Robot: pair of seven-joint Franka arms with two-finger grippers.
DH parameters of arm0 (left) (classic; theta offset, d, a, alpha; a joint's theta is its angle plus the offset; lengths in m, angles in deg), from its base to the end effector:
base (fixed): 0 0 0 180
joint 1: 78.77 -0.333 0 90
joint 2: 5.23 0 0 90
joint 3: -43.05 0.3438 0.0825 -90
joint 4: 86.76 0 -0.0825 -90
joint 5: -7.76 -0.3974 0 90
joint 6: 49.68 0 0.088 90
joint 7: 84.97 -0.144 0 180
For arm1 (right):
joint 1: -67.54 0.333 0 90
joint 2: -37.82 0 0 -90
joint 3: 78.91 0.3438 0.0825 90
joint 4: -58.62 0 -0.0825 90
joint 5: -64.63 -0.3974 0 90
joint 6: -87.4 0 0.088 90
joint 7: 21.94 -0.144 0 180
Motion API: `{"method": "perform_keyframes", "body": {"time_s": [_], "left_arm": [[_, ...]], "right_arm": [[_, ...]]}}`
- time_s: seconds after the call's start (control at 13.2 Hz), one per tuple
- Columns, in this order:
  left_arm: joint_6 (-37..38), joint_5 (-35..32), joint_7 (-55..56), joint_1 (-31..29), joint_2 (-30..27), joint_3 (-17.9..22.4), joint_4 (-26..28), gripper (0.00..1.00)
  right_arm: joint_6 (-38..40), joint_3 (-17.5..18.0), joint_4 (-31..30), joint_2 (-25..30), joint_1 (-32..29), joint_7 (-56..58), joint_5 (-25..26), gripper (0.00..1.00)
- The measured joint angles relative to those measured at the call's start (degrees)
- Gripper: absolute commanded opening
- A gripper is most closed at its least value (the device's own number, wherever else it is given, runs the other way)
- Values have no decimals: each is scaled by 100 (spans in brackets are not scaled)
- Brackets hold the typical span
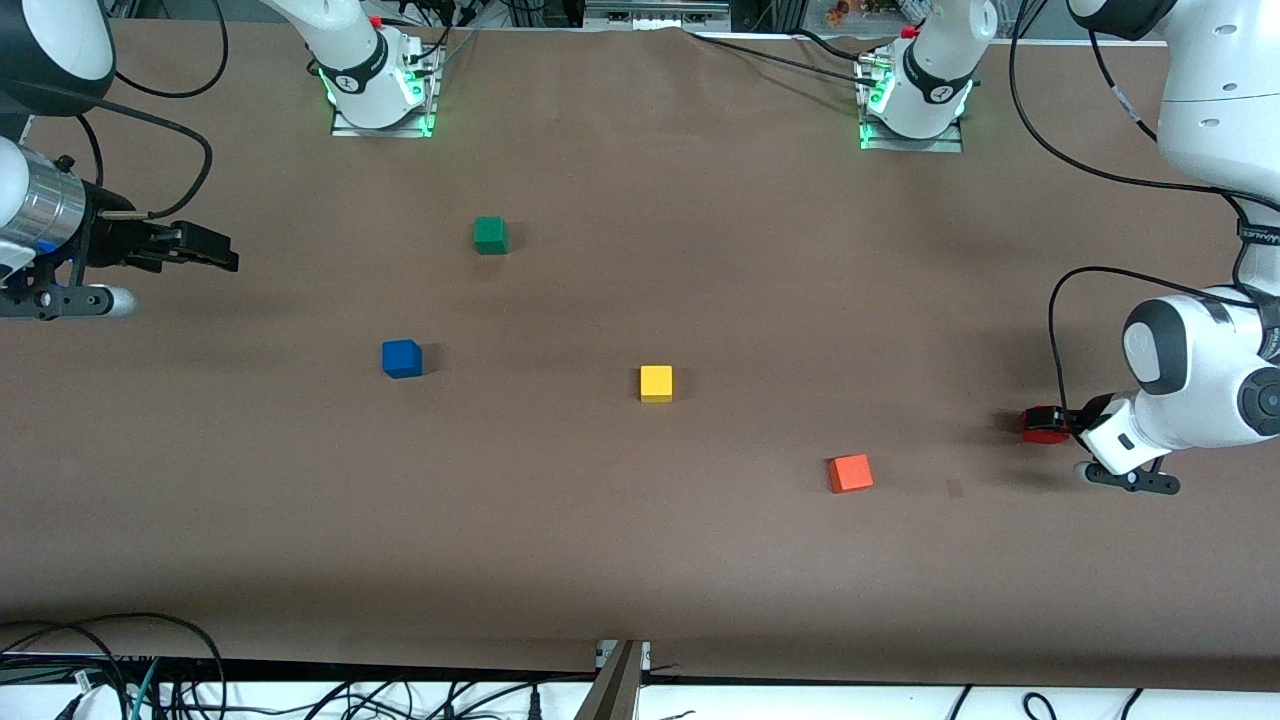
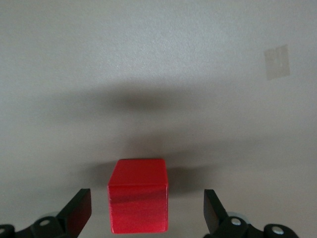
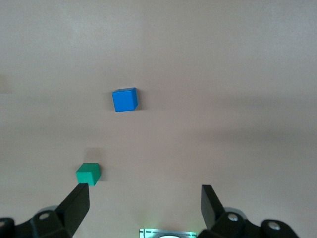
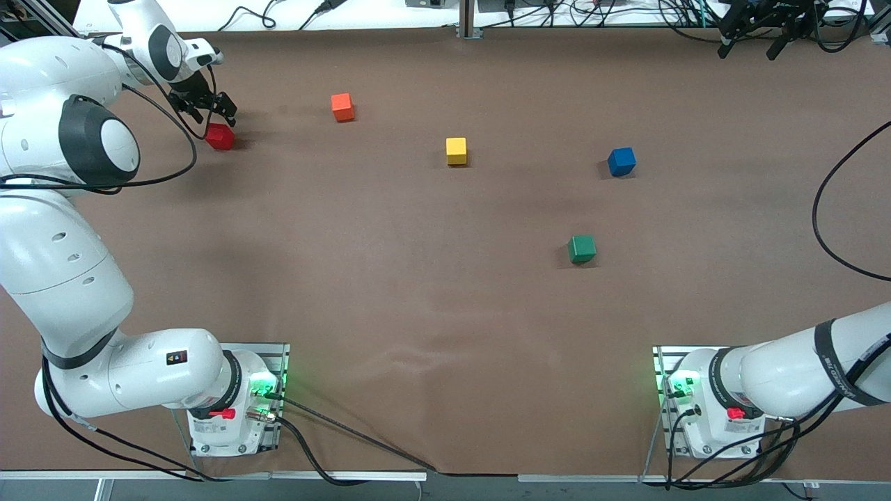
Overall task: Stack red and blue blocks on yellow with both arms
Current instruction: 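Carry the red cube toward the yellow cube while the right gripper reaches blue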
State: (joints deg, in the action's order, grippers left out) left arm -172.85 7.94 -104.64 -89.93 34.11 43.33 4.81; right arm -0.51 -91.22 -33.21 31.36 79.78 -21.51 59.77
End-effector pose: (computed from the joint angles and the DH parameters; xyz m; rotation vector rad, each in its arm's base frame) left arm 0.6900 0.1390 0.1942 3.0916 -0.2209 -0.2022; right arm 0.5860 0.0173 0.5338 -3.0679 -0.0015 0.2741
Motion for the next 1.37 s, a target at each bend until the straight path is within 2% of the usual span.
{"method": "perform_keyframes", "body": {"time_s": [0.3, 0.38, 0.46, 0.53, 0.84, 1.06, 1.22, 1.37], "left_arm": [[-303, -3, -107, -13, 0, 5, 258, 100], [-346, -3, -148, -22, 1, 7, 307, 51], [-363, -3, -194, -33, 0, 9, 325, 20], [-363, -3, -231, -42, -1, 10, 326, 0], [-366, -4, -308, -41, -47, 3, 317, 0], [-292, -4, -267, 69, -243, -189, 217, 0], [312, -1, 159, 436, -423, -356, -83, 0], [842, 3, 1017, 1078, -528, -465, -451, 0]], "right_arm": [[-55, 11, -57, 1, 1, 0, -2, 100], [-147, 44, -118, 1, 1, 0, -3, 100], [-299, 99, -224, 0, 2, 0, -6, 100], [-515, 172, -384, -4, 5, 0, -10, 100], [-1842, 362, -1467, -44, 17, -10, -15, 100], [-3200, 477, -2385, -108, 27, -13, -16, 100], [-4014, 620, -2814, -283, 56, -132, -17, 100], [-4500, 812, -2943, -551, 82, -331, -17, 100]]}}
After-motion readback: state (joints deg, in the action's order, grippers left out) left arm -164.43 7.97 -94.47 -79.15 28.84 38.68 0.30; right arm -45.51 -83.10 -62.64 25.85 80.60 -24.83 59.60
